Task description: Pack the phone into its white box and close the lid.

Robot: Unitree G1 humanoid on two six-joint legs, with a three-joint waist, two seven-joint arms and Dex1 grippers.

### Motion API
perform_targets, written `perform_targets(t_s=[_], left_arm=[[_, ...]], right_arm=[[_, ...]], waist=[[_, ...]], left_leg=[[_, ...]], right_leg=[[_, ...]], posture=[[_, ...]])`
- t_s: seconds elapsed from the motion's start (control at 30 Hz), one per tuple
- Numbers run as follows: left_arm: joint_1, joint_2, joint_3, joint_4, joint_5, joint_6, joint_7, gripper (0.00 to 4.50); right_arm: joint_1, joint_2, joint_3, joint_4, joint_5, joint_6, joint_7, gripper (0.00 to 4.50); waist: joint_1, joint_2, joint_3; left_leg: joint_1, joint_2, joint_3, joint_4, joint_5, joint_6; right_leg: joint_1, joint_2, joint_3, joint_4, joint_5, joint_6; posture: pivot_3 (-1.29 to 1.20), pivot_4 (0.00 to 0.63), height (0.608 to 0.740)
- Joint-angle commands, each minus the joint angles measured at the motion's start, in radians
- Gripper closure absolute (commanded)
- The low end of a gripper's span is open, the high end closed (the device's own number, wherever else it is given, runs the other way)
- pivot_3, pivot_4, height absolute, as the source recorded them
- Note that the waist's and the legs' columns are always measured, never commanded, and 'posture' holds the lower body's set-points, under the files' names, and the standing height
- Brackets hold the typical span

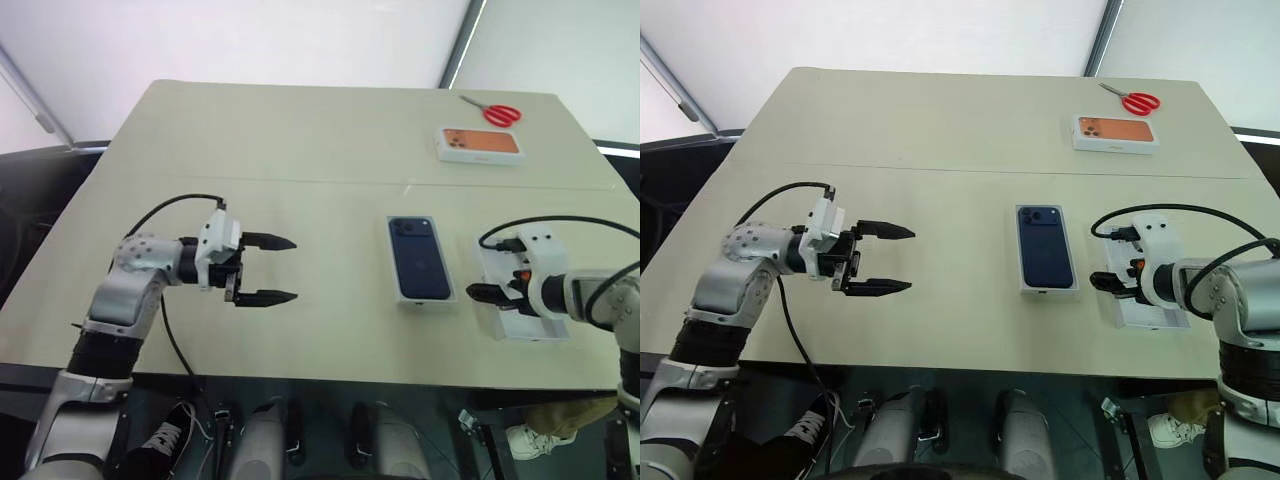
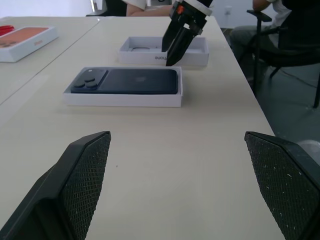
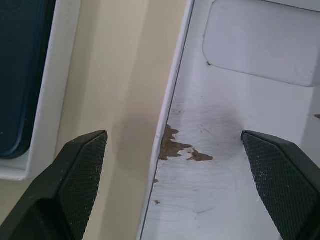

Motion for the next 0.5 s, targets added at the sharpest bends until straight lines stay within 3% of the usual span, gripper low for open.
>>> perform_targets(t_s=[0.03, 0.07, 0.17, 0.4, 0.5], left_arm=[[0.011, -0.009, 0.002, -0.039, -0.011, -0.010, 0.012, 0.01], [0.014, -0.012, 0.002, -0.045, -0.013, -0.008, 0.016, 0.01], [0.021, -0.017, 0.003, -0.052, -0.013, -0.007, 0.026, 0.00], [0.030, -0.019, 0.010, -0.067, -0.017, -0.001, 0.045, 0.00], [0.034, -0.020, 0.012, -0.076, -0.020, 0.007, 0.057, 0.00]], right_arm=[[-0.026, -0.020, -0.037, -0.015, 0.055, 0.007, -0.063, 0.03], [-0.023, -0.017, -0.041, -0.014, 0.078, 0.007, -0.077, 0.03], [-0.012, -0.006, -0.045, -0.023, 0.149, 0.007, -0.137, 0.84], [0.047, 0.016, -0.047, -0.035, 0.275, 0.007, -0.280, 4.40], [0.037, 0.023, -0.044, -0.018, 0.293, 0.007, -0.329, 4.45]], waist=[[0.000, 0.000, 0.000], [0.000, 0.000, 0.000], [0.000, 0.000, 0.000], [0.001, 0.000, 0.000], [0.001, -0.001, 0.000]], left_leg=[[0.000, 0.000, 0.000, 0.000, 0.000, 0.000], [0.000, 0.000, 0.000, 0.000, 0.000, 0.000], [0.000, 0.000, 0.000, 0.000, 0.000, 0.000], [0.000, 0.001, 0.000, 0.000, 0.000, 0.001], [0.000, 0.001, 0.000, 0.001, 0.000, 0.001]], right_leg=[[0.000, 0.000, 0.000, 0.000, 0.000, 0.000], [0.000, 0.000, 0.000, 0.000, 0.000, 0.000], [0.000, 0.000, 0.000, 0.000, 0.000, 0.000], [0.001, 0.001, 0.000, 0.000, 0.000, 0.000], [0.001, 0.002, 0.000, 0.000, 0.000, 0.000]], posture=[[0.00, 0.150, 0.738], [0.00, 0.150, 0.738], [0.00, 0.150, 0.738], [0.00, 0.150, 0.738], [0.00, 0.150, 0.738]])
